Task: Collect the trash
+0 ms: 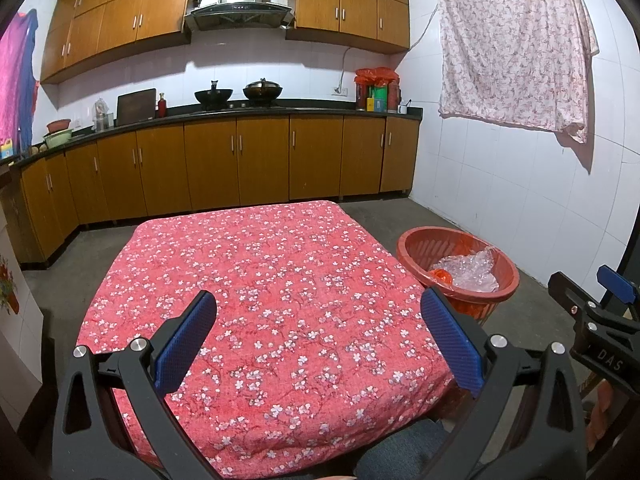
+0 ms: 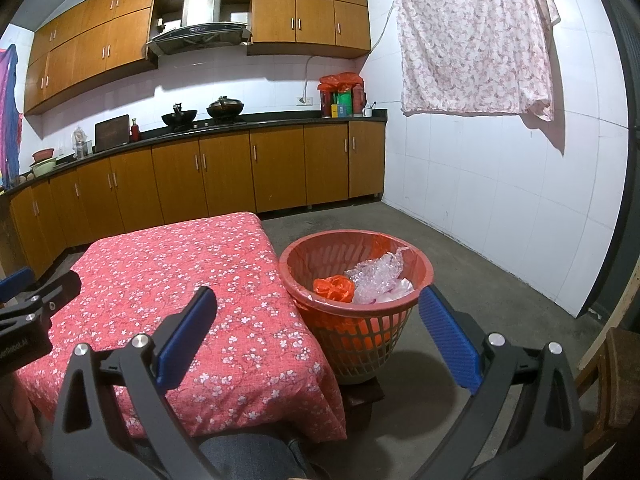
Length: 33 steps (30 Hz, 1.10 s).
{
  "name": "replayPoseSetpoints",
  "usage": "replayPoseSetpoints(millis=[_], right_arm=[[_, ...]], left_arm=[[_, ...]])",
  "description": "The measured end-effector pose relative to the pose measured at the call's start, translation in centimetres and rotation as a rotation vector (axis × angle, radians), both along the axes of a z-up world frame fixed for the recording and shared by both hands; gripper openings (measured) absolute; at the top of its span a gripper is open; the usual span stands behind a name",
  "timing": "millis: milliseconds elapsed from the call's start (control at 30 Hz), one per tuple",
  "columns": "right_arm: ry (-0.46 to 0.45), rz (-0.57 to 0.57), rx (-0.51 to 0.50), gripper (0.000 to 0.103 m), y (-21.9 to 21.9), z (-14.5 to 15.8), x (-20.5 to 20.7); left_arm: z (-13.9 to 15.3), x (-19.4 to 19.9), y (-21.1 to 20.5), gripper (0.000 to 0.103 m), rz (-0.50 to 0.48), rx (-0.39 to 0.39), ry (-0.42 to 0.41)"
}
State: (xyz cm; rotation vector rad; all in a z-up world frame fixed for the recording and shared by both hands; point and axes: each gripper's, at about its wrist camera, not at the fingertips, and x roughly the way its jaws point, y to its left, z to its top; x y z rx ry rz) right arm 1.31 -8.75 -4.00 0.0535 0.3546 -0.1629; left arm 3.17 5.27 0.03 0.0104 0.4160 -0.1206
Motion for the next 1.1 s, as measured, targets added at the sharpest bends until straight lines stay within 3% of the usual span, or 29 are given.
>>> replayPoseSetpoints(millis=[1100], right_arm=[[0.001, 0.000, 0.003, 0.099, 0.02, 0.18, -0.12]], left_arm=[[0.10, -0.15, -0.07, 0.101, 0.001, 0.002, 0.001]])
